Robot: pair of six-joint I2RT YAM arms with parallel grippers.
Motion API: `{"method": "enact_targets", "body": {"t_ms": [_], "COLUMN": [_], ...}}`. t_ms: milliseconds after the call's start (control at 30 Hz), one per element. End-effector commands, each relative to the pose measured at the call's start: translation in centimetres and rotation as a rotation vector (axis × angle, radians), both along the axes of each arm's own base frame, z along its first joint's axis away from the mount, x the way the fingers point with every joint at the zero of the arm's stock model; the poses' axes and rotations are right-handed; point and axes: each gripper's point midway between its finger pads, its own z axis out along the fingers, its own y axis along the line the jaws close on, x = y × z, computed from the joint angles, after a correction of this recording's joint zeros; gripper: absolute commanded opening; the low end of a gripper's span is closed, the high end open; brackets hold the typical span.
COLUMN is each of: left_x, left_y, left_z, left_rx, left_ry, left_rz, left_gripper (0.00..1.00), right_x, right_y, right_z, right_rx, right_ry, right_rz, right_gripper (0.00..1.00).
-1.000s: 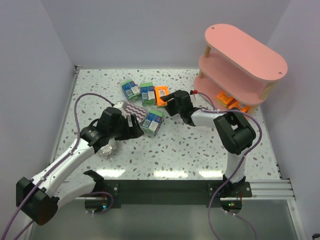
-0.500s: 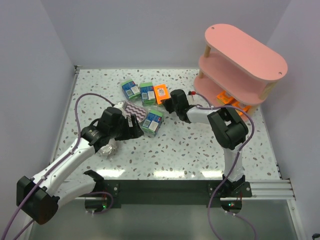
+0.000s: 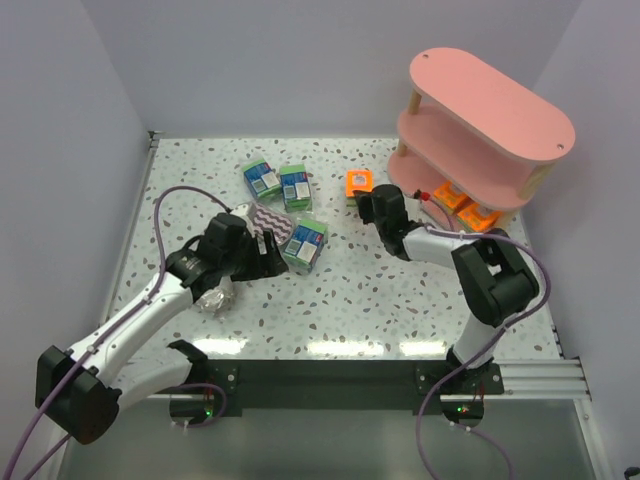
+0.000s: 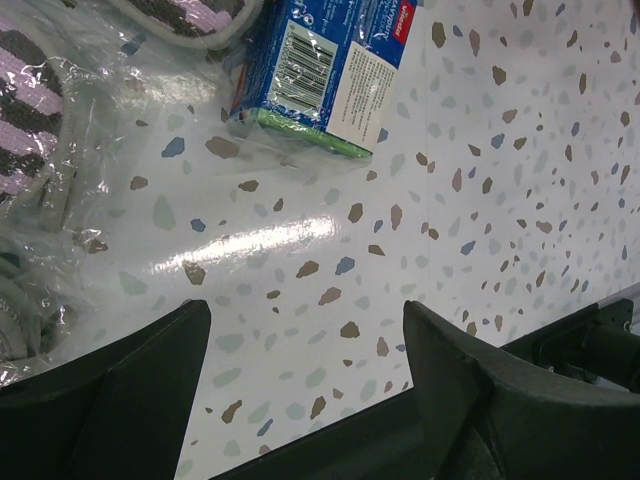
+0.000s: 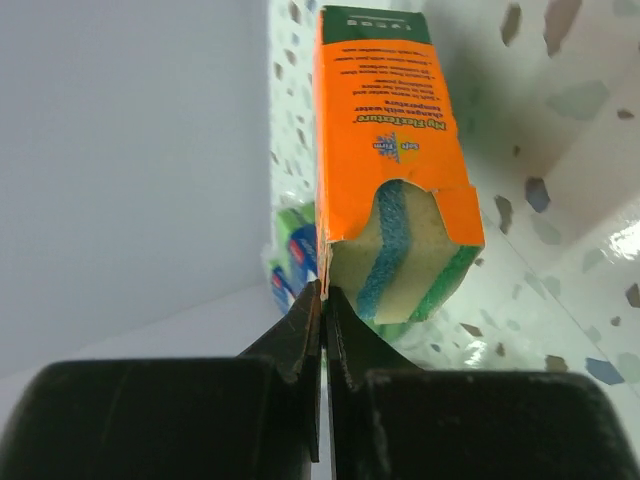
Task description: Place and organize the cleaning sponges onto the shelf
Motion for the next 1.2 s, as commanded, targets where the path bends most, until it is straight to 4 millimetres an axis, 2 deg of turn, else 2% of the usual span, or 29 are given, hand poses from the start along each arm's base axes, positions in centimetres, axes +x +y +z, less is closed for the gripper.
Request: {"method": "enact_targets", "body": {"t_ms": [0,67,167,500,533,567,633,667,900,1167], "left_x": [0.5,0.6,0.6,0.5,0.5,0.6,0.6,0.6,0.7,1.0], "left_y": [-0.6,-0.8,-0.9,-0.8,-0.8,-0.8,-0.7,-0.7,-0.6,-0.8], "left_z": [0.4,0.5,0.7,0.6,0.6,0.6,0.6,0.7,0.6,0.2], "left_rx": [-0.019,-0.023,-0.023,0.003,0.009,0.014,0.027,0.033,0.051,0.063], "left_ry": [-0.014,-0.016,-0.019,-0.002,0.001,0.003,0.008,0.006,0.014,0.028], "left_rz": [-0.027,-0.036,-0.041,-0.067,-0.069,-0.073,-0.078,-0.083,-0.088,-0.102], "left_gripper": [0.82,0.82,0.82,0.81,0.81,0.81,0.81,0.81,0.81,0.81], "right_x": [0.5,0.3,0.2,2.1,2.5,2.9,3.7,3.9,4.1,5.6], "right_y": [-3.6,-5.4,-7.4,-13.1,-13.1,-13.1,-13.2,-13.2,-14.7,-15.0], "right_z": [4.9,4.7,5.5,5.3,5.6,4.6,4.4,3.7,1.3,1.2], "right_rx": [0.035,0.019,0.024,-0.039,-0.037,-0.048,-0.036,-0.047,-0.074,-0.079], "right_ry": [-0.102,-0.096,-0.125,-0.158,-0.167,-0.149,-0.149,-0.138,-0.095,-0.069], "right_rz": [-0.143,-0.207,-0.279,-0.500,-0.512,-0.517,-0.529,-0.536,-0.631,-0.693], "right_gripper": [0.00,0.00,0.00,0.00,0.00,0.00,0.00,0.00,0.00,0.00]}}
